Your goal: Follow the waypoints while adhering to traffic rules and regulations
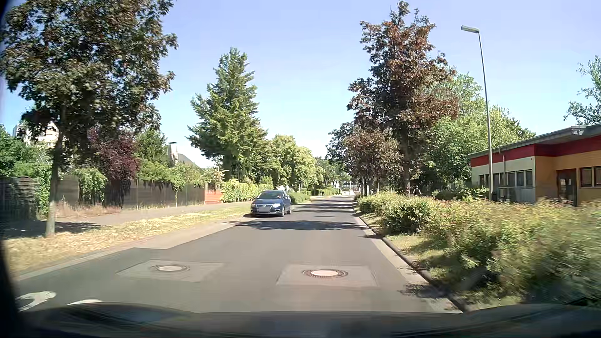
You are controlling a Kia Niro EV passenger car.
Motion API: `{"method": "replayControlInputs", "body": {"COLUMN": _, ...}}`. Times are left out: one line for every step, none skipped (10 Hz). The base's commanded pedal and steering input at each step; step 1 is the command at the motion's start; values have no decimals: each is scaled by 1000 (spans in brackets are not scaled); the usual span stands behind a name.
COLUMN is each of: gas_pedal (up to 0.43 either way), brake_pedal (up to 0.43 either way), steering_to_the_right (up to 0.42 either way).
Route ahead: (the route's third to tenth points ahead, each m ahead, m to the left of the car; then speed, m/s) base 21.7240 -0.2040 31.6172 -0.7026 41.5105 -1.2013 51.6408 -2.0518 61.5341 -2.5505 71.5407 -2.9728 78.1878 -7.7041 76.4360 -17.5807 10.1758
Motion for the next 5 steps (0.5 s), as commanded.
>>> {"method": "replayControlInputs", "body": {"gas_pedal": 39, "brake_pedal": 30, "steering_to_the_right": 13}}
{"method": "replayControlInputs", "body": {"gas_pedal": 39, "brake_pedal": 30, "steering_to_the_right": 12}}
{"method": "replayControlInputs", "body": {"gas_pedal": 39, "brake_pedal": 30, "steering_to_the_right": 12}}
{"method": "replayControlInputs", "body": {"gas_pedal": 39, "brake_pedal": 30, "steering_to_the_right": 12}}
{"method": "replayControlInputs", "body": {"gas_pedal": 39, "brake_pedal": 30, "steering_to_the_right": 11}}
